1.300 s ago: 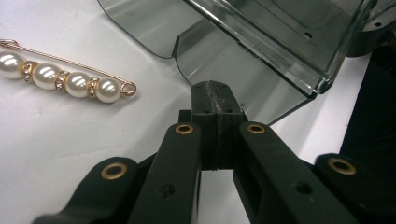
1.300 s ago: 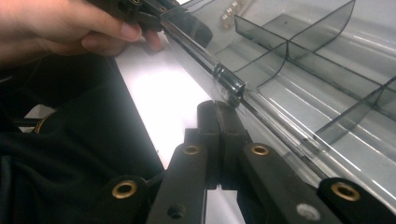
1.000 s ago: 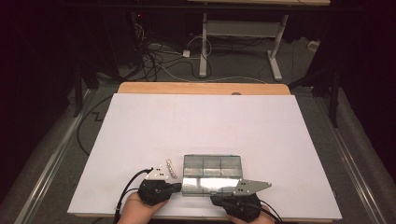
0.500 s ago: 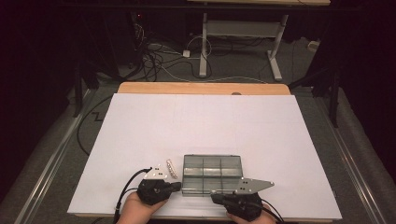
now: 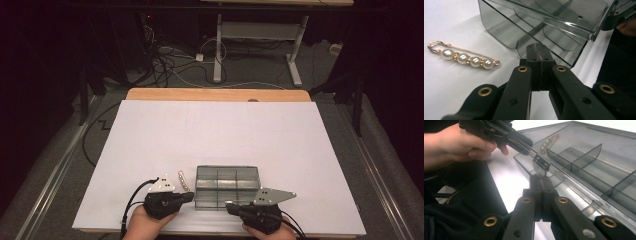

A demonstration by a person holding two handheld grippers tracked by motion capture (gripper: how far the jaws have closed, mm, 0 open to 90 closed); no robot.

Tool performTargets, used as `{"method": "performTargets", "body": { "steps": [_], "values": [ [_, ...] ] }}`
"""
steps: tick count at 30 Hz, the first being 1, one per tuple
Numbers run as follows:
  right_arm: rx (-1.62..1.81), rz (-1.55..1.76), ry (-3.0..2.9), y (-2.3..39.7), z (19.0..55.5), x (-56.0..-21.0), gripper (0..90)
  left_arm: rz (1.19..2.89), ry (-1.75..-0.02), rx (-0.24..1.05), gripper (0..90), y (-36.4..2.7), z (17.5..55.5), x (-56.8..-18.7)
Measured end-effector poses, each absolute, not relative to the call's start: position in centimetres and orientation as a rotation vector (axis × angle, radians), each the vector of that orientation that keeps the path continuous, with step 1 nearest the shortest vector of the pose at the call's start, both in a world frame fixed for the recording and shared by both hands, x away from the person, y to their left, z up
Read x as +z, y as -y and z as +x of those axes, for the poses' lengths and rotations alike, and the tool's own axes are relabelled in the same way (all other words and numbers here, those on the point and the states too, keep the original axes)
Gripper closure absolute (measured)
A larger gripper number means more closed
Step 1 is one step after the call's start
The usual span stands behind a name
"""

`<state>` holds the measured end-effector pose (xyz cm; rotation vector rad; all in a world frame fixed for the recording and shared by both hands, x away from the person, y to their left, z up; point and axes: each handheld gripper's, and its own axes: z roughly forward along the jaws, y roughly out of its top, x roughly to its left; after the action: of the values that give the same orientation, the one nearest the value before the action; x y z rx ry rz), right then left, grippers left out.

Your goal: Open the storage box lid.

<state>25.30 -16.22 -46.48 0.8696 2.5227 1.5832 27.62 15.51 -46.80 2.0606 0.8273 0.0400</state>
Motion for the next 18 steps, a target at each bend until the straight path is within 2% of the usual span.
{"method": "performTargets", "body": {
  "steps": [9,18],
  "values": [
    [1.602,0.861,-2.5,16.2,25.5,-45.9,90.0,1.982,-0.788,0.044,86.9,-16.0,27.1,-45.7],
    [1.608,0.849,-2.487,16.2,25.6,-45.7,90.0,1.993,-0.751,0.036,87.0,-15.1,26.9,-45.7]
  ]
}}
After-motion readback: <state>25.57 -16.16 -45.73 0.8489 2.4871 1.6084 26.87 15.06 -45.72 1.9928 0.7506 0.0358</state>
